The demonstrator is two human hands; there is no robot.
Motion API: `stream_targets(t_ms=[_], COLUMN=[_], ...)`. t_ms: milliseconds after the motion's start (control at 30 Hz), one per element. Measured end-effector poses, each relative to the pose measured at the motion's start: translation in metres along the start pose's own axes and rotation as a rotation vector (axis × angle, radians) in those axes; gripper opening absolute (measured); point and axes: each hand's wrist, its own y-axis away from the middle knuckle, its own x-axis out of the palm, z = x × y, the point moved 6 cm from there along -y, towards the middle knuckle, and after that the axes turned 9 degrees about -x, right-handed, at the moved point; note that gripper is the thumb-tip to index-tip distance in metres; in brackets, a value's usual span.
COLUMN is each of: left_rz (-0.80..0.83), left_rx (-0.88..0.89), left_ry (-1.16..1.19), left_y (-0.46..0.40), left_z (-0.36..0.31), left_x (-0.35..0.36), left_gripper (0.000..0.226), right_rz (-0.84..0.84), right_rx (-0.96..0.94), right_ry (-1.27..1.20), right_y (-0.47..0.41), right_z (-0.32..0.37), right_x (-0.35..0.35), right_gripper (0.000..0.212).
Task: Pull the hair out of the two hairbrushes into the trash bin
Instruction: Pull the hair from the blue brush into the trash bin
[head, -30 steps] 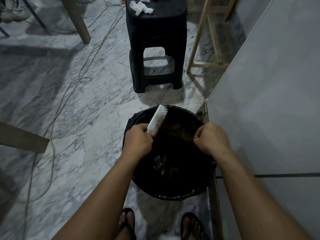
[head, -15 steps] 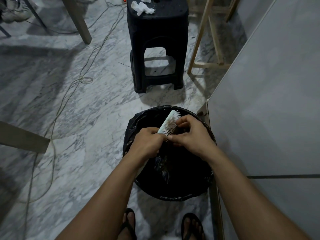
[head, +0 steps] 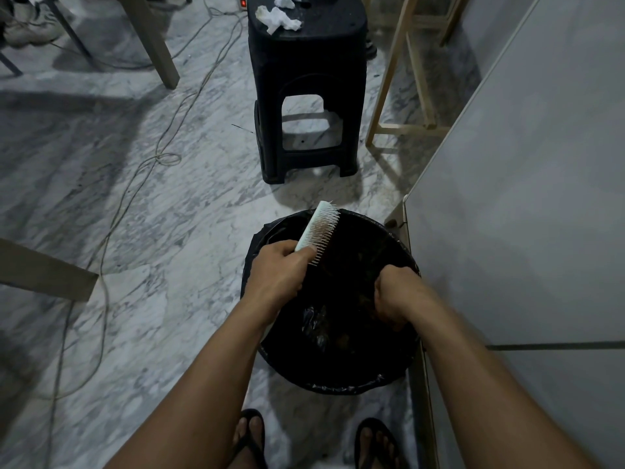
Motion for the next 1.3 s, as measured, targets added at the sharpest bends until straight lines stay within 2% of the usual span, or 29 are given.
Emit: stream_targets(t_ms=[67,100,167,233,267,333,400,500,567,700,800,900,967,1000,1033,1100,1133,1233,1300], left_rz=[0.003,0.007,0.019,0.041,0.055,0.082,0.102,0.102,0.084,-0.015,-0.066,-0.02,0.023,0.044,0.062,0.083,0.092,0.117,0.134], left_rx=[-0.017,-0.027,-0.036,-0.025,-0.014,0.004,0.012,0.035,0.052,0.047,0.0,-0.053,-0.076,-0.089,-0.099,-0.103,-0.098,-0.069,-0.054], left_ry=[0.006,0.011,0.015,0.004,-0.003,-0.023,-0.03,-0.033,-0.052,-0.02,0.085,0.14,0.121,0.11,0.099,0.063,0.044,-0.003,-0.024], left_y=[0.001,0.001,0.003,0.005,0.006,0.006,0.006,0.005,0.003,-0.002,-0.004,-0.006,-0.007,-0.007,-0.007,-0.007,-0.006,-0.002,0.0], left_z=[0.001,0.001,0.0,-0.002,-0.003,-0.004,-0.004,-0.003,-0.002,0.001,0.003,0.005,0.008,0.009,0.011,0.011,0.01,0.008,0.008], left_x=[0.001,0.001,0.003,0.005,0.007,0.01,0.012,0.013,0.012,0.004,-0.006,-0.005,0.0,0.003,0.005,0.008,0.009,0.013,0.015], left_gripper=[0.021,0.023,0.025,0.025,0.024,0.023,0.023,0.023,0.023,0.028,0.026,0.023,0.024,0.023,0.023,0.023,0.024,0.027,0.027], right_rz=[-0.004,-0.044,-0.122,-0.086,-0.028,0.029,0.019,-0.019,-0.051,-0.041,-0.034,0.004,-0.002,-0.03,-0.089,-0.261,-0.35,-0.501,-0.533], right_rx=[0.001,-0.018,-0.097,-0.17,-0.215,-0.287,-0.316,-0.318,-0.285,-0.256,-0.184,-0.099,-0.091,-0.101,-0.12,-0.159,-0.196,-0.314,-0.352], right_ry=[-0.067,-0.154,-0.402,-0.809,-1.026,-1.276,-1.245,-0.907,-0.781,-0.747,-0.476,-0.307,-0.337,-0.347,-0.338,-0.377,-0.46,-0.706,-0.705], right_y=[0.0,-0.002,-0.006,-0.007,-0.005,-0.004,-0.002,0.0,-0.002,-0.002,-0.006,-0.007,-0.007,-0.008,-0.009,-0.01,-0.008,0.0,0.003], right_z=[0.002,0.004,0.013,0.028,0.038,0.048,0.049,0.042,0.036,0.027,0.01,0.001,0.004,0.007,0.009,0.014,0.018,0.028,0.035], right_x=[-0.004,-0.008,-0.016,-0.014,-0.01,-0.005,-0.006,-0.009,-0.01,-0.013,-0.013,-0.007,-0.007,-0.009,-0.012,-0.022,-0.028,-0.036,-0.036], right_gripper=[0.007,0.016,0.048,0.074,0.076,0.061,0.043,0.016,0.022,0.035,0.038,0.038,0.029,0.018,0.016,0.044,0.05,0.051,0.05])
